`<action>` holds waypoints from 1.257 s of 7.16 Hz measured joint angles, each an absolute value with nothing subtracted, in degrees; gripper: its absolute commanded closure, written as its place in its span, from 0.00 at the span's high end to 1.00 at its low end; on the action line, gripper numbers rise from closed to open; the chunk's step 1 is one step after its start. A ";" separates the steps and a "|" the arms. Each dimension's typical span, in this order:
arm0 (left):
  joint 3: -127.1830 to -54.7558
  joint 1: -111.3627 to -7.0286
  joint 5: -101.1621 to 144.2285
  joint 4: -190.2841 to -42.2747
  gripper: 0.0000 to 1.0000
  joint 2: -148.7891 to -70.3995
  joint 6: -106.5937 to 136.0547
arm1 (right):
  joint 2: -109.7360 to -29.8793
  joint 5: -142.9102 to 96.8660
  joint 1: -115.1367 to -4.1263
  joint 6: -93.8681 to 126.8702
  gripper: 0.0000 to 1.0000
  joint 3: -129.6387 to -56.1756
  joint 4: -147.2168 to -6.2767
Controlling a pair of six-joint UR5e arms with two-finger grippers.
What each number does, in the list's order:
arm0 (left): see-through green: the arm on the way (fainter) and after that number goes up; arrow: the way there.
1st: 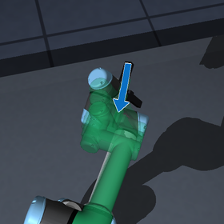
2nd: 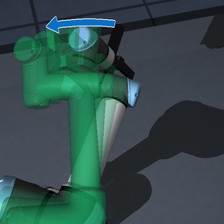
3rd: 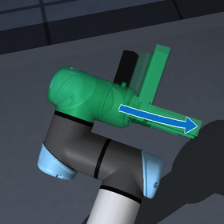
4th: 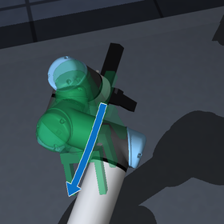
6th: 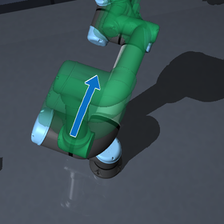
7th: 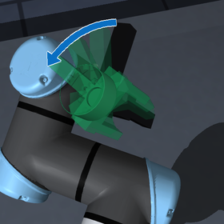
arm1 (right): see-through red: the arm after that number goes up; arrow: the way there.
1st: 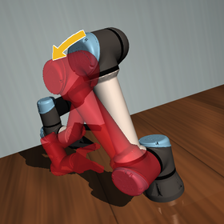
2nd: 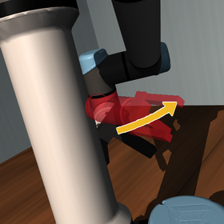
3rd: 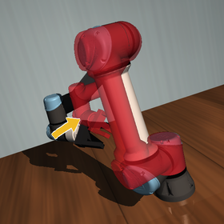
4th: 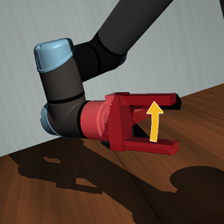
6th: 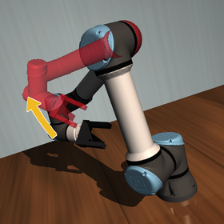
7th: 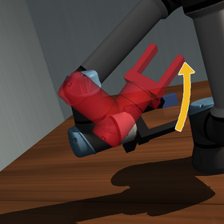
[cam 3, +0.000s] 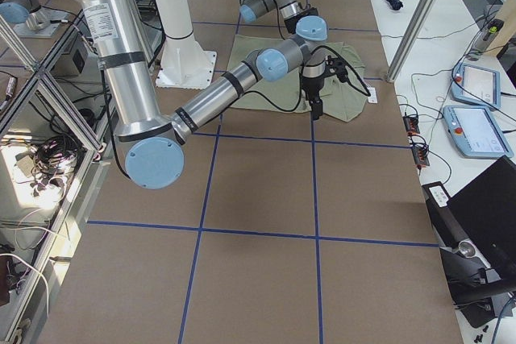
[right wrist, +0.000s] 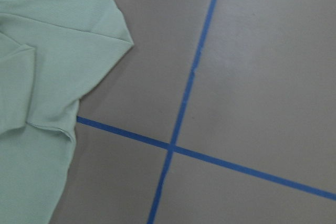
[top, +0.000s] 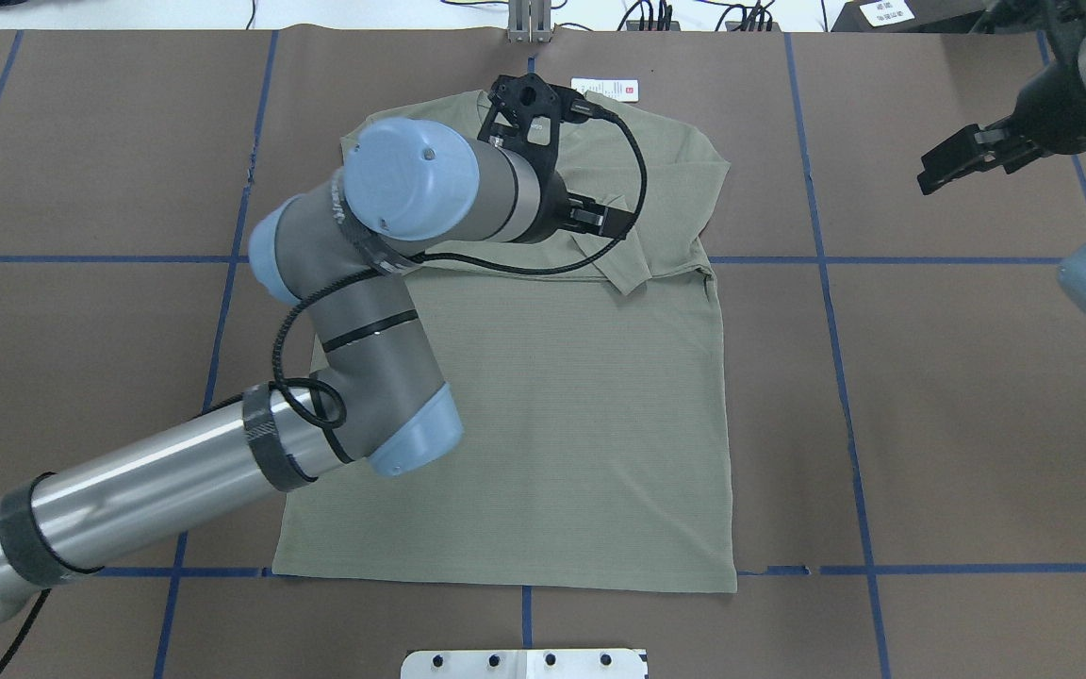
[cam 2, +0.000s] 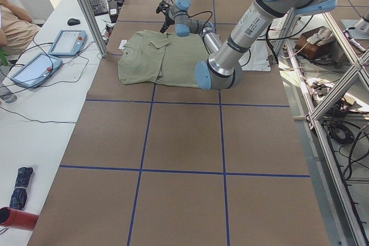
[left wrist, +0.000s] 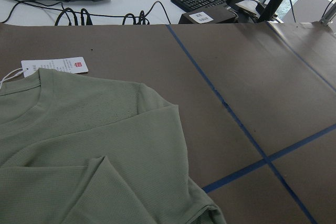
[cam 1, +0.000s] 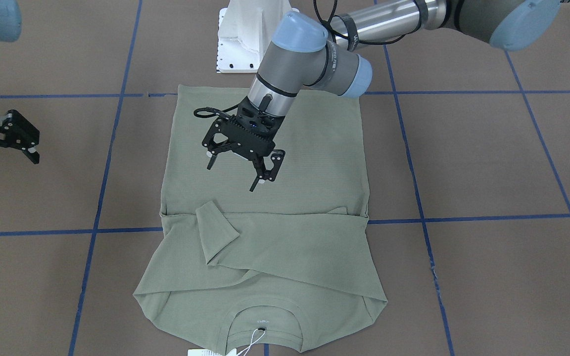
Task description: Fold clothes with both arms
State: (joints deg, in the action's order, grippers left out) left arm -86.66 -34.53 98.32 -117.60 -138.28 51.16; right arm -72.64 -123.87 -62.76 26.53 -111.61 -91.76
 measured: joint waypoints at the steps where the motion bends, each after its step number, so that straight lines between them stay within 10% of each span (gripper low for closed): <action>1: -92.31 -37.40 101.90 -112.05 1.00 -134.29 47.05 | -69.37 -122.83 -59.96 28.58 1.00 -109.14 -88.43; 9: -105.96 -51.27 117.88 -112.98 1.00 -111.76 30.51 | -37.41 -90.46 -35.89 58.37 0.77 -73.80 -85.57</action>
State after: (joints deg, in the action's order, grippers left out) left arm -105.96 -51.27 117.88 -112.98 -111.76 30.51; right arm -37.41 -90.46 -35.89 58.37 -73.80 -85.57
